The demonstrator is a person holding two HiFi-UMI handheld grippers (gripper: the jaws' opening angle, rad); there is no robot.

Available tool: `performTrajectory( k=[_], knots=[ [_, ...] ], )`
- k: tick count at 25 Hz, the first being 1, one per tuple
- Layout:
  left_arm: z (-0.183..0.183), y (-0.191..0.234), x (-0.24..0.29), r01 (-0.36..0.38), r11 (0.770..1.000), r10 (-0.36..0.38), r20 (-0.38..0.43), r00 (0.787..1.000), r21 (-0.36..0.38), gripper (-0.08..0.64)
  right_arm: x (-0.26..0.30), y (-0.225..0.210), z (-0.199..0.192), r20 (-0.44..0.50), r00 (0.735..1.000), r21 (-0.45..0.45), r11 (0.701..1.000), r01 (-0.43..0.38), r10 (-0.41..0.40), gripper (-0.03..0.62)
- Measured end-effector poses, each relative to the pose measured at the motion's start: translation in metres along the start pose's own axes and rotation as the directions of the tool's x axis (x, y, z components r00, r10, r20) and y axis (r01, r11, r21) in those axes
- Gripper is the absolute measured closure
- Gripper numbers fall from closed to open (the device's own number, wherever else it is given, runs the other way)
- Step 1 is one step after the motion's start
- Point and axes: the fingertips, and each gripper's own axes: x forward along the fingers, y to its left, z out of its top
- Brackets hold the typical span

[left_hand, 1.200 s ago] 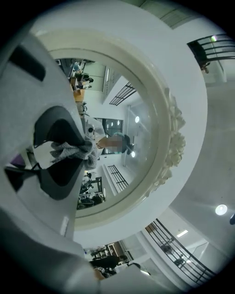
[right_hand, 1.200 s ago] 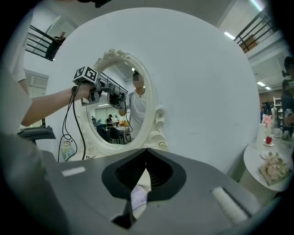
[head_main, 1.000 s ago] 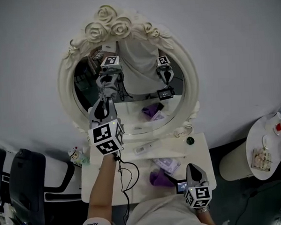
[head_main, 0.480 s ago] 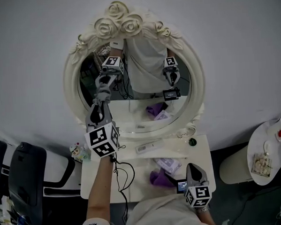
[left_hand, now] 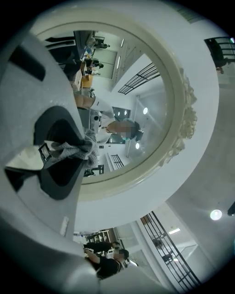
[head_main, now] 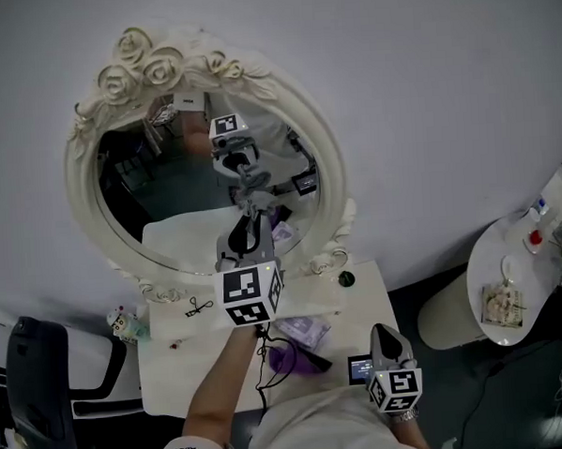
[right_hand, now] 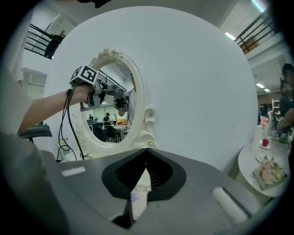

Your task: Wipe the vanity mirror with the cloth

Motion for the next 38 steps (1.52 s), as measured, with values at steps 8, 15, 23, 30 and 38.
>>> performTrajectory(
  k=[8, 15, 23, 30, 38],
  knots=[
    [-0.029, -0.067, 0.044, 0.082, 0.997, -0.082, -0.033, 0.996, 0.0, 0.483, -0.029, -0.046, -0.014, -0.015, 0.994, 0.036, 0.993, 0.11, -0.11, 0.584],
    [-0.033, -0.045, 0.04, 0.027, 1.0, -0.028, -0.019, 0.999, -0.014, 0.483, -0.033, -0.046, -0.019, -0.031, 0.993, 0.03, 0.992, 0.119, -0.118, 0.584],
    [-0.027, 0.052, -0.004, -0.138, 0.99, 0.138, -0.016, 0.99, 0.002, 0.483, -0.009, -0.001, -0.013, -0.031, 0.999, -0.008, 1.0, 0.016, -0.016, 0.584],
    [-0.032, 0.177, -0.064, -0.365, 0.931, 0.365, -0.007, 0.931, 0.002, 0.483, 0.01, 0.05, -0.013, -0.05, 0.996, -0.045, 0.996, -0.072, 0.07, 0.584],
    [-0.029, 0.261, -0.108, -0.5, 0.865, 0.5, -0.005, 0.866, 0.047, 0.483, 0.018, 0.072, -0.015, -0.067, 0.994, -0.06, 0.994, -0.095, 0.091, 0.584]
  ],
)
